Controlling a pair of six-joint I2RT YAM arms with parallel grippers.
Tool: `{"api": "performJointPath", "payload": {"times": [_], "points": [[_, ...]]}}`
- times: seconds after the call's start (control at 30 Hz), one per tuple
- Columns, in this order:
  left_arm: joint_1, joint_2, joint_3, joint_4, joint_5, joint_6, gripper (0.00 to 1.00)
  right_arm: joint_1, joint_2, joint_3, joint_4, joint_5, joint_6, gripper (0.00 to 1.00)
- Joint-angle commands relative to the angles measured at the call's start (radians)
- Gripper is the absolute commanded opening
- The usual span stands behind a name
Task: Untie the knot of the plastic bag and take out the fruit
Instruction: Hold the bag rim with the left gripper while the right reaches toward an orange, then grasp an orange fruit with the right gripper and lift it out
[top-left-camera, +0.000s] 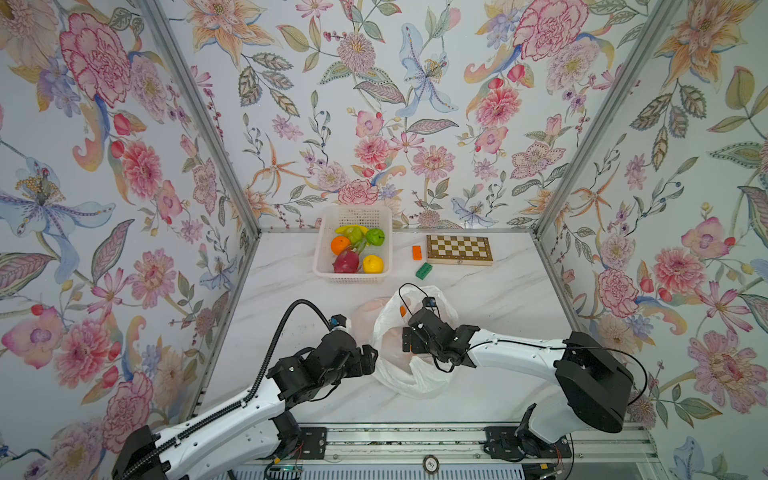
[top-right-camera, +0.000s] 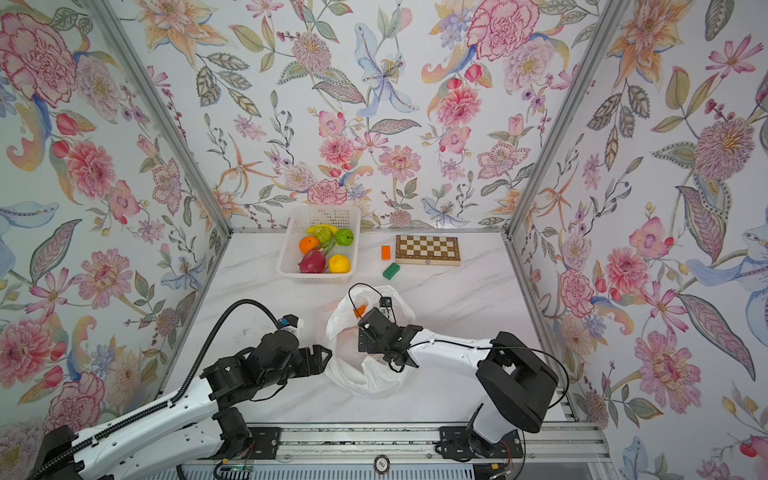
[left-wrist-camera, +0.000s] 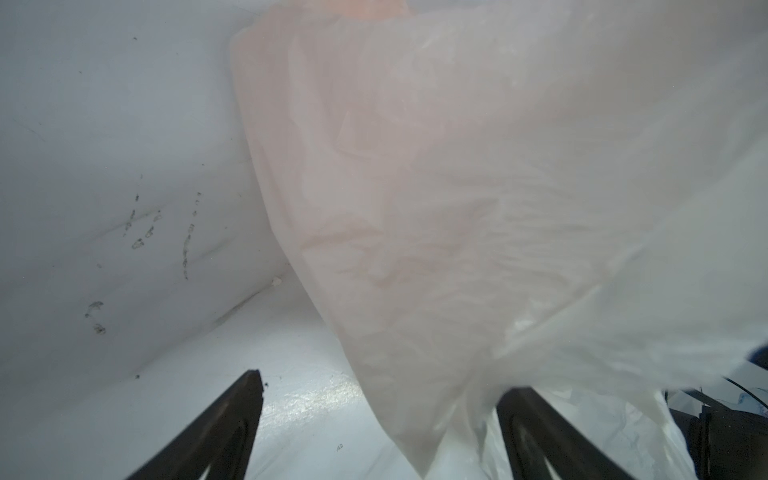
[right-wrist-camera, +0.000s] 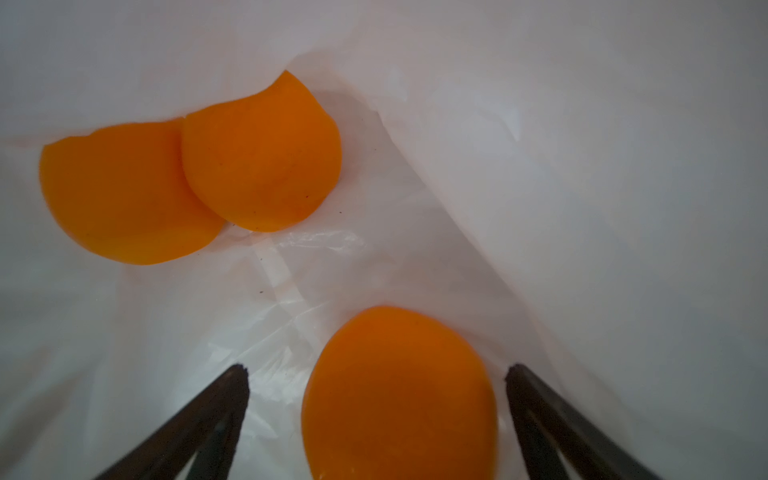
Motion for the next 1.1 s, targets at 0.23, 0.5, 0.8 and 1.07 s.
{"api": "performJointPath", "payload": {"times": [0.23, 0.5, 0.8, 1.07], "points": [[-0.009, -0.078, 0.082, -0.027, -0.174, 0.123, 0.91, -0.003, 0.055, -0.021, 0.021, -0.029, 0.038, 0.73], [-0.008, -0.037, 0.181, -0.006, -0.294, 0.288, 0.94, -0.003, 0.013, -0.034, 0.056, -0.029, 0.024, 0.58], [-0.007, 0.046, 0.205, 0.119, -0.187, 0.319, 0.94, -0.002, -0.040, -0.044, 0.076, -0.047, 0.022, 0.50], [-0.007, 0.166, 0.254, 0.142, -0.250, 0.334, 0.95, 0.005, -0.126, -0.079, 0.173, -0.084, 0.044, 0.49]]}}
